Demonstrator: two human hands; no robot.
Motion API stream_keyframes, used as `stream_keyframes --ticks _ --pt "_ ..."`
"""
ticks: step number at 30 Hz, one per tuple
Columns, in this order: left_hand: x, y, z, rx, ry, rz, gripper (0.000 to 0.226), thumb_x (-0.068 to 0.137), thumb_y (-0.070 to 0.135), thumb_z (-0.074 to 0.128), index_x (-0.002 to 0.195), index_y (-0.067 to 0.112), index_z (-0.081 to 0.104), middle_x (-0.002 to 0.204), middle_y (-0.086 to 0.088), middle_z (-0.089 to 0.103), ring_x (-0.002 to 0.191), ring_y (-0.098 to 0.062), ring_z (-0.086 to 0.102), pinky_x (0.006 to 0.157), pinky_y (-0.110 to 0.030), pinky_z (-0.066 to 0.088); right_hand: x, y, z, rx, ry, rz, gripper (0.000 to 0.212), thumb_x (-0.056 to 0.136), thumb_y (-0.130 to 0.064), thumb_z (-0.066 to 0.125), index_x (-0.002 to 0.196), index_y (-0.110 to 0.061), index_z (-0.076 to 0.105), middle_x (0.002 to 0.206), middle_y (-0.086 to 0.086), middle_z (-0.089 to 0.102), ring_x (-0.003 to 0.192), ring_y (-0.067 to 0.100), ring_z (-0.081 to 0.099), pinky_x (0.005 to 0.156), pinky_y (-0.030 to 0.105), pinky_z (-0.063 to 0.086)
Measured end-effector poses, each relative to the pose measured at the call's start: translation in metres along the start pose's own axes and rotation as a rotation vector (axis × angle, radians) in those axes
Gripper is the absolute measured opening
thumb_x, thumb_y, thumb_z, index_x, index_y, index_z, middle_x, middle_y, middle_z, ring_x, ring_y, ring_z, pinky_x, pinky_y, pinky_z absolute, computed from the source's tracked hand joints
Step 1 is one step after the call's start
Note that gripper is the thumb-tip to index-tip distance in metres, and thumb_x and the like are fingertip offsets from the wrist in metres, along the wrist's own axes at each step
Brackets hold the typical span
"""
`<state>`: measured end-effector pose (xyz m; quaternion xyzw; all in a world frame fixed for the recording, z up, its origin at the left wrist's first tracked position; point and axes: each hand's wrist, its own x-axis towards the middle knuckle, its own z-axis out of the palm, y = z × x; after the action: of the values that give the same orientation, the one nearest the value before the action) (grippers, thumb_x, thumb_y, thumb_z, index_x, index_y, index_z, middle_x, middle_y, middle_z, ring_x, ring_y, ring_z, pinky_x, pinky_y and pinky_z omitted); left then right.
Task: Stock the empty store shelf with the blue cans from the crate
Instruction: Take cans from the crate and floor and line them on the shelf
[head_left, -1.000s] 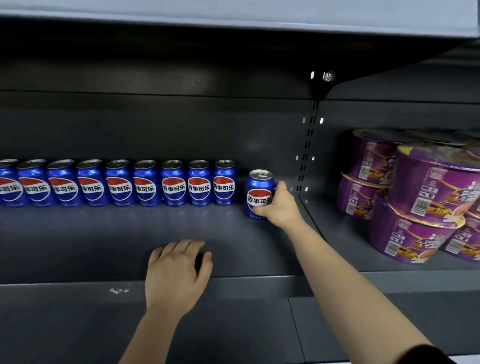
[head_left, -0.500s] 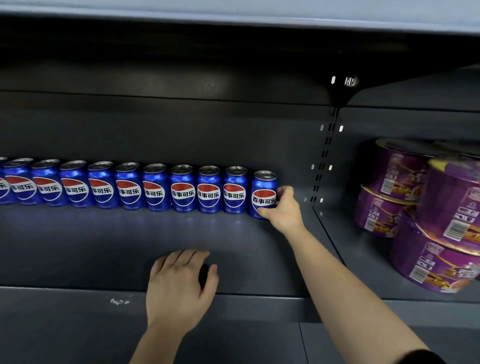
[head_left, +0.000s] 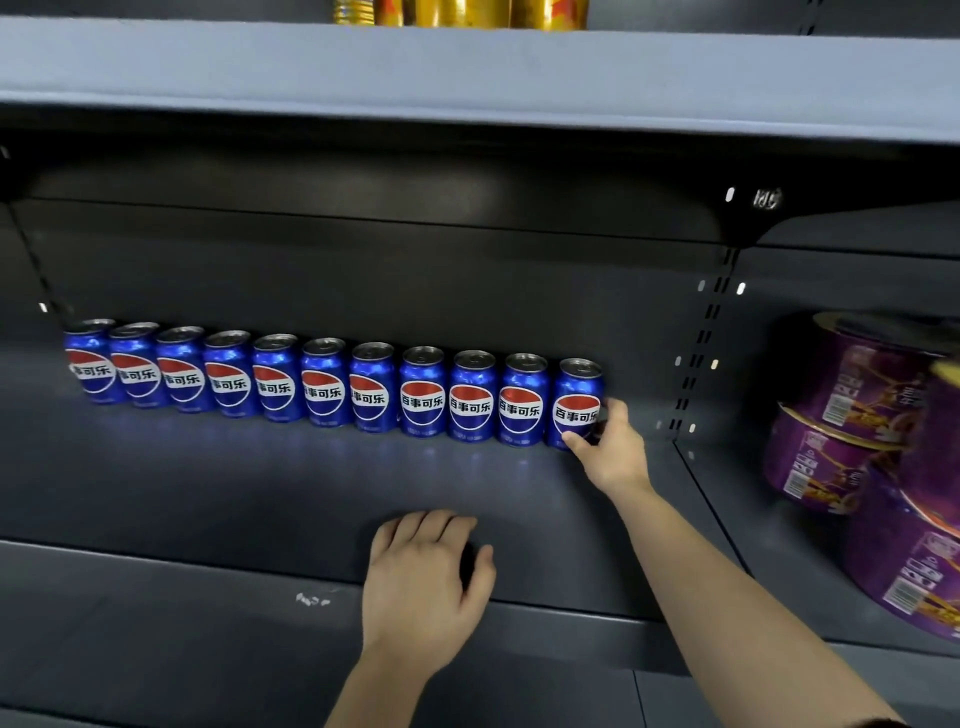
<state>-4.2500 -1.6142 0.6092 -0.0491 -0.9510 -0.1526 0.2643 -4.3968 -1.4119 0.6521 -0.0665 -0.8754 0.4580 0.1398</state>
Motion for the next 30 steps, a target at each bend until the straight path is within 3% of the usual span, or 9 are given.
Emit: stream_keyframes --ticks 7,12,15,17,19,21,25,30 --pt "-0.007 -0.015 -0.016 -0.093 -0.047 0.009 0.048 0.087 0.047 0.031 0.111 0.024 0.066 0.118 0.006 0.062 0.106 -0.017 0.058 0.087 -0.037 0.045 -0.039 -0.022 0.003 0.031 0.069 0.08 0.058 0.089 -0.022 0.068 0.134 -0.004 0.037 0.128 0.016 0.058 0.116 0.031 0.057 0.082 0.029 0.04" --pt "-0.03 -0.064 -0.043 -0.09 0.0 0.019 0.034 0.088 0.038 0.046 0.109 0.021 0.067 0.115 0.002 0.064 0.103 -0.021 0.06 0.088 -0.04 0.042 -0.089 -0.041 0.015 -0.005 0.088 0.029 0.04 0.088 -0.025 0.066 0.123 -0.009 0.056 0.118 0.008 0.065 0.11 0.024 0.06 0.085 0.025 0.042" --pt "-0.045 -0.104 -0.066 -0.104 0.016 0.037 0.038 0.087 0.039 0.044 0.109 0.019 0.067 0.116 -0.001 0.064 0.102 -0.024 0.059 0.09 -0.041 0.04 -0.13 -0.059 0.037 0.018 0.101 -0.03 0.022 0.086 -0.026 0.068 0.105 -0.016 0.067 0.104 0.003 0.069 0.096 0.019 0.064 0.087 0.028 0.047" --pt "-0.057 -0.132 -0.079 -0.118 0.02 0.051 0.035 0.087 0.037 0.047 0.109 0.019 0.067 0.115 -0.002 0.063 0.102 -0.025 0.059 0.089 -0.041 0.04 -0.161 -0.075 0.057 0.161 0.098 -0.027 0.006 0.086 -0.021 0.067 0.092 -0.021 0.066 0.091 0.003 0.069 0.081 0.019 0.066 0.08 0.034 0.056" --pt "-0.072 -0.16 -0.09 -0.124 0.015 0.072 0.033 0.088 0.035 0.048 0.109 0.018 0.066 0.115 -0.003 0.063 0.104 -0.026 0.057 0.089 -0.041 0.039 -0.194 -0.09 0.077 0.327 0.089 -0.012 0.006 0.088 -0.014 0.062 0.085 -0.02 0.063 0.084 0.005 0.066 0.066 0.017 0.066 0.061 0.033 0.057" --pt "-0.089 -0.185 -0.098 -0.134 0.02 0.098 0.032 0.088 0.033 0.048 0.108 0.017 0.067 0.115 -0.003 0.062 0.105 -0.025 0.055 0.089 -0.04 0.038 -0.223 -0.102 0.097 0.381 0.092 -0.023 0.005 0.088 -0.013 0.06 0.087 -0.016 0.063 0.079 0.005 0.065 0.059 0.016 0.064 0.051 0.027 0.051" --pt "-0.123 -0.231 -0.113 -0.133 -0.046 0.094 0.031 0.091 0.032 0.046 0.11 0.017 0.065 0.115 0.0 0.062 0.105 -0.023 0.054 0.092 -0.04 0.037 -0.276 -0.117 0.139 0.451 0.061 -0.005 0.004 0.09 -0.01 0.058 0.089 -0.011 0.062 0.072 0.004 0.062 0.053 0.016 0.061 0.049 0.024 0.05" --pt "-0.163 -0.267 -0.118 -0.1 -0.188 0.087 0.029 0.095 0.032 0.047 0.115 0.017 0.064 0.117 -0.001 0.061 0.106 -0.024 0.055 0.094 -0.04 0.032 -0.325 -0.11 0.177 0.435 -0.003 0.081 0.011 0.09 -0.011 0.058 0.082 -0.017 0.064 0.073 0.007 0.061 0.055 0.019 0.062 0.054 0.028 0.052"
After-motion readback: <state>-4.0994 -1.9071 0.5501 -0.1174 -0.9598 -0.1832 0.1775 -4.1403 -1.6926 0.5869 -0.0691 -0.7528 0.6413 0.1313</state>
